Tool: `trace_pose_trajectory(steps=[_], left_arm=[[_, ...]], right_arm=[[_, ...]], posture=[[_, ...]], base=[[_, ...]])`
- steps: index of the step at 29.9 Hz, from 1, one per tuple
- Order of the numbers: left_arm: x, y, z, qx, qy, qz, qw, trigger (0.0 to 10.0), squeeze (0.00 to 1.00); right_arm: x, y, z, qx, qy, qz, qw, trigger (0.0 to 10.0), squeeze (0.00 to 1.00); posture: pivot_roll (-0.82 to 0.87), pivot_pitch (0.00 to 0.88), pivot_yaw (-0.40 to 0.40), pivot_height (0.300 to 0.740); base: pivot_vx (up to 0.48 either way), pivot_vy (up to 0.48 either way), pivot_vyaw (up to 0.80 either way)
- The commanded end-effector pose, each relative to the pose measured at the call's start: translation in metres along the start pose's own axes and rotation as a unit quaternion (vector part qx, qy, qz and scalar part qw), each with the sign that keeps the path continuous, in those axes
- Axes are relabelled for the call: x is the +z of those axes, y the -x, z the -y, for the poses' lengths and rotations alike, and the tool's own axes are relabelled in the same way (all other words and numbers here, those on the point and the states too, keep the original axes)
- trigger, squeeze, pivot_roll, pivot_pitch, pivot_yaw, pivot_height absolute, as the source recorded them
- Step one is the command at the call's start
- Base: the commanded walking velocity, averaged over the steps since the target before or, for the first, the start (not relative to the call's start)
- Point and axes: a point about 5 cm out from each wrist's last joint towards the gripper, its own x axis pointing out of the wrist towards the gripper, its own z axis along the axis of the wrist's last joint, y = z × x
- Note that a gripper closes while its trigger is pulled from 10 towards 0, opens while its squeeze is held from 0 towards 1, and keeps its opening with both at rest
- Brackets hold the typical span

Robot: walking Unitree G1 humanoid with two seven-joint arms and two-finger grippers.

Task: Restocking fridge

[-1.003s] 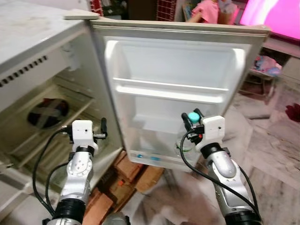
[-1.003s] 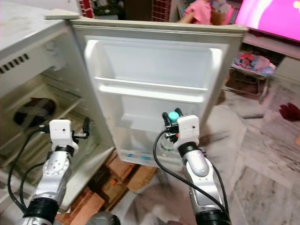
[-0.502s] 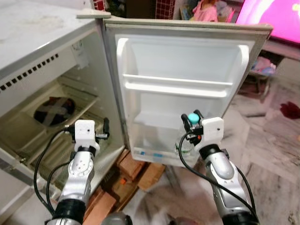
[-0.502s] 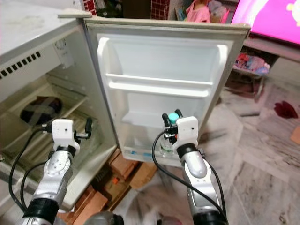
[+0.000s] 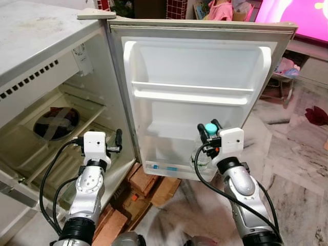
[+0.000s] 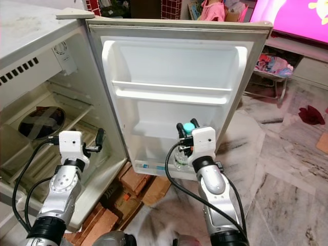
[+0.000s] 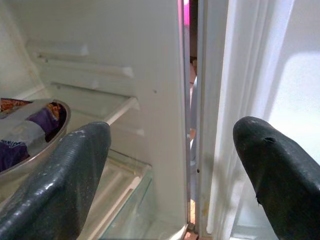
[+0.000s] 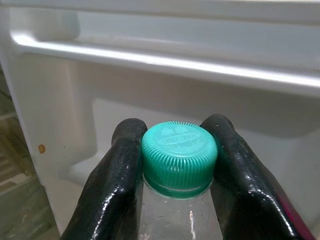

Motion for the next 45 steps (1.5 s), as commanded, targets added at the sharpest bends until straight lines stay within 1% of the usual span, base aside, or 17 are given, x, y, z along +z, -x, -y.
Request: trace_pose_trajectory(steps=[1, 4, 5, 6, 13, 17, 23, 31, 34, 38, 45], left_arm=[[0.001, -0.001, -0.001, -0.001, -0.005, 0.0, 1.0, 10.0, 0.0], [0.001, -0.001, -0.001, 0.0, -0.005, 0.001, 1.0, 10.0, 0.0], [0.001, -0.001, -0.001, -0.001, -0.005, 0.001, 1.0, 10.0, 0.0], [0.001, -0.001, -0.001, -0.001, -0.005, 0.001, 1.0, 10.0, 0.0], [0.001, -0.001, 0.001, -0.003, 0.007, 0.002, 1.0, 10.0, 0.0], [0.002, 0.0, 0.005, -0.026, 0.022, 0.003, 0.999, 10.0, 0.0], [0.002, 0.0, 0.005, -0.024, 0.018, 0.004, 1.0, 10.0, 0.0], [0.005, 0.0, 0.007, -0.037, 0.021, 0.013, 0.999, 10.0, 0.0], [0.005, 0.0, 0.008, -0.042, 0.022, 0.016, 0.999, 10.0, 0.0], [0.006, -0.001, 0.009, -0.045, 0.024, 0.018, 0.999, 10.0, 0.0], [0.005, -0.001, 0.01, -0.046, 0.027, 0.018, 0.998, 10.0, 0.0]], right_arm=[[0.005, -0.002, 0.001, -0.001, 0.005, 0.015, 1.0, 10.0, 0.0], [0.005, -0.002, 0.001, -0.001, 0.005, 0.015, 1.0, 10.0, 0.0], [0.005, -0.002, 0.0, -0.001, 0.006, 0.015, 1.0, 10.0, 0.0], [0.005, -0.002, 0.0, -0.001, 0.007, 0.016, 1.0, 10.0, 0.0], [0.004, -0.003, 0.001, -0.008, 0.013, 0.013, 1.0, 10.0, 0.0], [0.004, -0.003, 0.001, -0.011, 0.015, 0.013, 1.0, 10.0, 0.0], [0.003, -0.002, 0.003, -0.016, 0.019, 0.012, 1.0, 10.0, 0.0], [0.004, -0.003, 0.004, -0.023, 0.027, 0.016, 0.999, 10.0, 0.0], [0.004, -0.003, 0.006, -0.026, 0.03, 0.016, 0.999, 10.0, 0.0], [0.004, -0.003, 0.004, -0.014, 0.022, 0.015, 1.0, 10.0, 0.0], [0.004, -0.003, 0.003, -0.009, 0.027, 0.017, 0.999, 10.0, 0.0]], posture=[[-0.06, 0.015, 0.011, 0.662], [-0.06, 0.015, 0.011, 0.647], [-0.06, 0.015, 0.01, 0.633], [-0.06, 0.016, 0.01, 0.628], [-0.06, 0.017, 0.01, 0.628], [-0.06, 0.022, 0.012, 0.628], [-0.06, 0.025, 0.014, 0.628], [-0.06, 0.026, 0.016, 0.628], [-0.06, 0.026, 0.014, 0.628], [-0.06, 0.027, 0.014, 0.628], [-0.06, 0.027, 0.013, 0.628]], base=[[0.0, 0.0, 0.0], [0.0, 0.0, 0.0], [0.0, 0.0, 0.0], [0.0, 0.0, 0.0], [0.0, 0.0, 0.0], [0.0, 0.0, 0.0], [0.0, 0.0, 0.0], [0.0, 0.0, 0.0], [0.285, 0.0, 0.0], [0.48, 0.0, 0.0], [0.48, 0.0, 0.0]])
